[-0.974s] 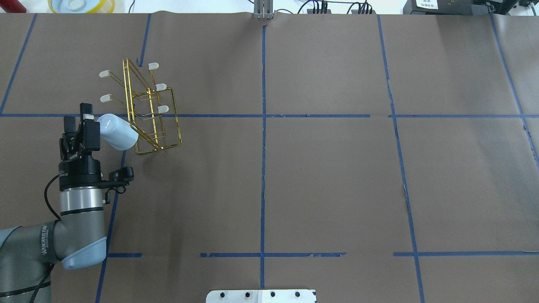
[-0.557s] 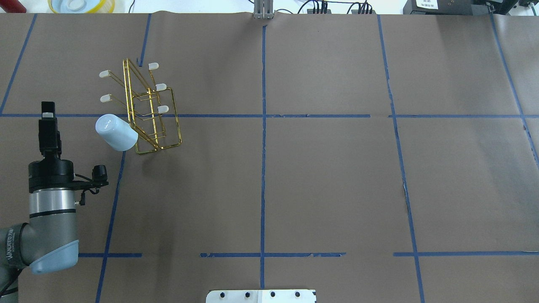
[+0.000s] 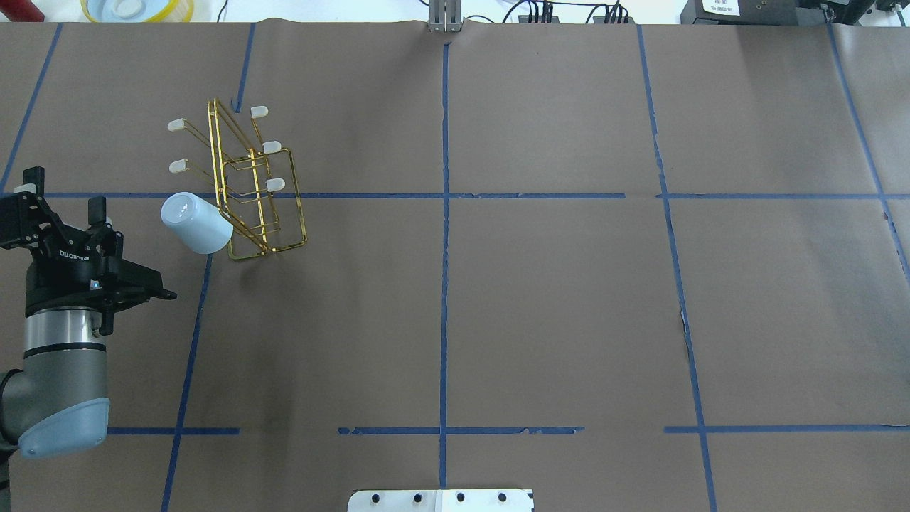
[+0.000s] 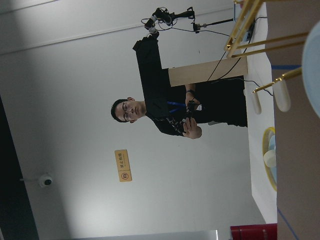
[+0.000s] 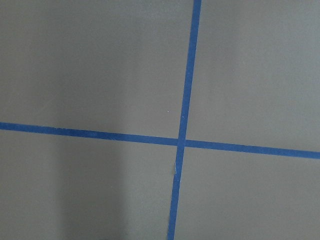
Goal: Hang cup on cup holder
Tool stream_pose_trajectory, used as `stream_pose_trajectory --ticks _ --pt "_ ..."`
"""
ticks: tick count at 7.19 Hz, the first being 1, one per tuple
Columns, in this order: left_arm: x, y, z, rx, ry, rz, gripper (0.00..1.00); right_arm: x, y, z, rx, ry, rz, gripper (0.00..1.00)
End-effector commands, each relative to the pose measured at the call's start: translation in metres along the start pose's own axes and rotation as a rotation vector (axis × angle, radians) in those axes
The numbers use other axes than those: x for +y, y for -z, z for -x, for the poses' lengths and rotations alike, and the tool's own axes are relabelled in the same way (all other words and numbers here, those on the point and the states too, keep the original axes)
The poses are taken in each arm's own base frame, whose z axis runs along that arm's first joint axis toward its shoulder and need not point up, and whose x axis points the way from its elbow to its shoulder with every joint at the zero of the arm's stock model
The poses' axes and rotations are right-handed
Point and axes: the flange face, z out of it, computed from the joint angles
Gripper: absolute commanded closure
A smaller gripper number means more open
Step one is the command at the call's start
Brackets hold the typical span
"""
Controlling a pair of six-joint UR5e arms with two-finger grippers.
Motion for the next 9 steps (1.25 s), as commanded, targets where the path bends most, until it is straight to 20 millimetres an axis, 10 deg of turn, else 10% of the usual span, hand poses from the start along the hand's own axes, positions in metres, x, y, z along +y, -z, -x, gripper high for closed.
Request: stream_pose_trajectory --ticks 1,9 --pt "-0.007 0.007 0.011 0.214 0.409 0.006 0.00 0.000 0.000 0.000 0.000 0.000 0.000 0.00" --pt "0.002 -0.052 0.072 0.735 1.060 0.093 0.00 0.000 0.000 0.000 0.000 -0.002 0.000 0.00"
